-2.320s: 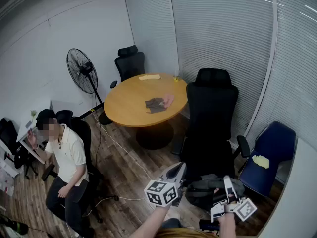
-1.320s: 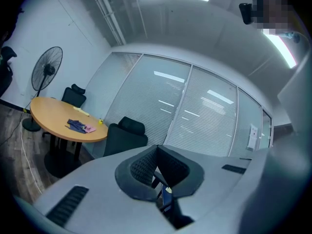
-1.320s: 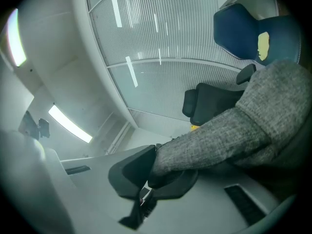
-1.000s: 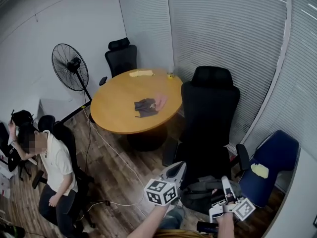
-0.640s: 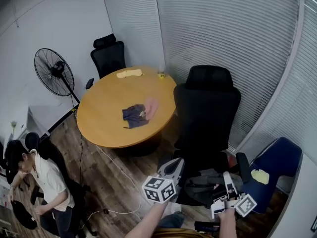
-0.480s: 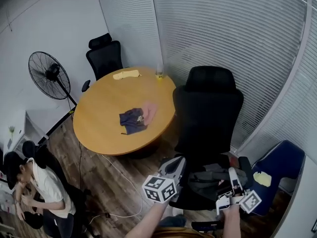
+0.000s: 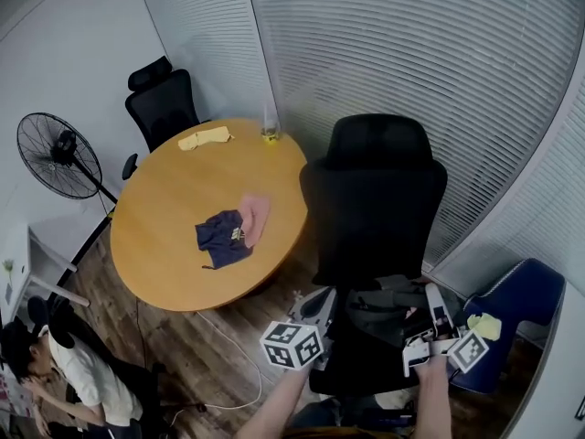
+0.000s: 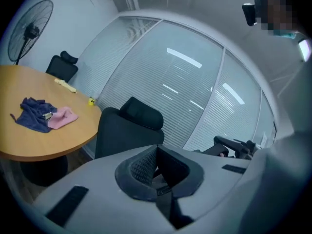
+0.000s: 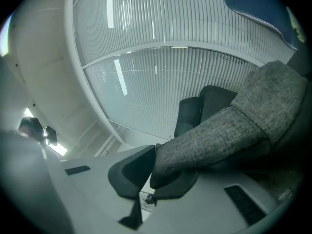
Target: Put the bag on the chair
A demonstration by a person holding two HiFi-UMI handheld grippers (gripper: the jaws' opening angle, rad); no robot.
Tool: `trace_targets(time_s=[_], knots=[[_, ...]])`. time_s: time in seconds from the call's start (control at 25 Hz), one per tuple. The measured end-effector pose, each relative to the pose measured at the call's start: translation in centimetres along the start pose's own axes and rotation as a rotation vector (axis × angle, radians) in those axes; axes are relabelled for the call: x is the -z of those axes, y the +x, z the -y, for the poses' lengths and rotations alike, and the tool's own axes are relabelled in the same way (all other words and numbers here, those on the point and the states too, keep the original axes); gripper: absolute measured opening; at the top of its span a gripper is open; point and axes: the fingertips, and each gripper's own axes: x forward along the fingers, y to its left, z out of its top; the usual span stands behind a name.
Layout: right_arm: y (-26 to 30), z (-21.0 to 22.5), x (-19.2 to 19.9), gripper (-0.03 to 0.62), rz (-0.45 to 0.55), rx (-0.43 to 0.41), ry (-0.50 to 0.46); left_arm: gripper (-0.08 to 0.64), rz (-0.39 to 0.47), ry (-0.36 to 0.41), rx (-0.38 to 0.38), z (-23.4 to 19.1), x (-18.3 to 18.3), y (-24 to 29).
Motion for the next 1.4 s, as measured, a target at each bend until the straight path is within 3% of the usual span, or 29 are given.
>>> trace_targets(time_s=[0.32, 0.56, 0.88, 1.16, 1.4], knots=[[2.7, 3.5, 0.6, 0.000, -0.096, 0.054, 0.011, 0.023, 0.016, -0.029, -0.058, -2.9, -0.5, 2.4], [3.8, 5.5, 1.5, 0.000, -0.130, 0.073, 0.046, 0.023, -0.002, 0.072, -0.116, -4.4, -0.6, 3.7], [5.5, 8.7, 2.1, 0.002, -0.180, 0.096, 0.092, 0.023, -0.002, 0.053, -0.191, -6.6, -0.4, 5.1], [8.2, 11.7, 3.1, 0.002, -0.235, 0.115, 0.096, 0.023, -0.028, 0.042, -0.207, -7.6, 0.4, 6.8], [9.0, 15.4, 3.8, 0.002, -0.244, 0.190, 0.124, 0.023, -0.048, 0.025, -0.217, -8.5, 1.2, 7.7]])
